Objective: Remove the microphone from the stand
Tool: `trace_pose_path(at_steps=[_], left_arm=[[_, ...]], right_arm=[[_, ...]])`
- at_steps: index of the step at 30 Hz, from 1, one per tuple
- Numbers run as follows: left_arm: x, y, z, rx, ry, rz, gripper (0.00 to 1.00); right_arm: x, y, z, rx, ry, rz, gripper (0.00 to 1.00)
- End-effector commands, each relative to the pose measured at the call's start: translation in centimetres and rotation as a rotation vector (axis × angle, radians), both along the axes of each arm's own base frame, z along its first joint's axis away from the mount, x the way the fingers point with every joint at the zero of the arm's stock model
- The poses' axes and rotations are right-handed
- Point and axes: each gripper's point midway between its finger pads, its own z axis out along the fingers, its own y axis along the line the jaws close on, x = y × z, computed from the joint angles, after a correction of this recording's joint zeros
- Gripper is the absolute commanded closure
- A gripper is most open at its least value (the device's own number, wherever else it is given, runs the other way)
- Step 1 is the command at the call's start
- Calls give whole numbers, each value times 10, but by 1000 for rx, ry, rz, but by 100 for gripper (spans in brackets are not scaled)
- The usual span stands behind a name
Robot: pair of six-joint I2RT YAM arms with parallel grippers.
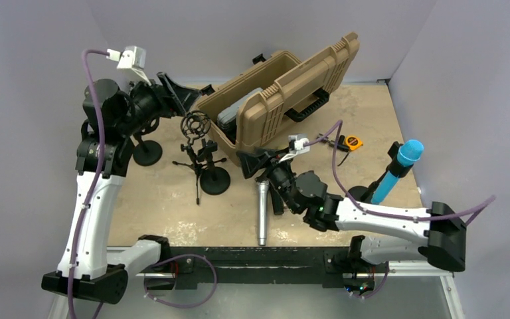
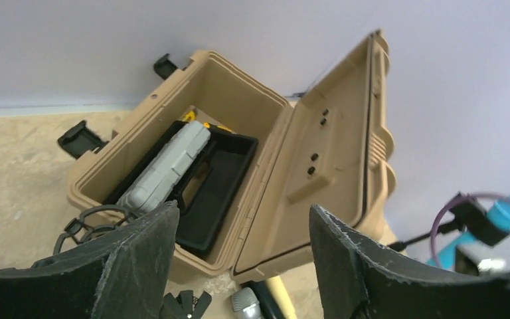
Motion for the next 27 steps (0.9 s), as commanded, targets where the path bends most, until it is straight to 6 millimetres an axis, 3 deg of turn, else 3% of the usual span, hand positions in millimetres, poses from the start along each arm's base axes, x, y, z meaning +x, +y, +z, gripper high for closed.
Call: trace_pose_path(at_steps=[1,7,17,21,24,27], left_arm=[[-33,-19,9,111,-153,-121,27],[-68,-43,9,132,-232,-254,19],[-106,-77,5,155,-279,-419,13],[-113,-81,5,159,-290,-436,13],[-119,-84,6,158,-298,-453,12],[-121,-85,5,159,-304,-456,12]], right_arm=[[3,-31,48,-40,30,-93,35],[4,-89,87,-23,130,-270,27],[-10,-196,123,128,259,-527,15],[-9,-213,135,133,249,-580,12],[5,-213,138,55,218,-636,10],[46,-236,145,-70,160,-768,9]])
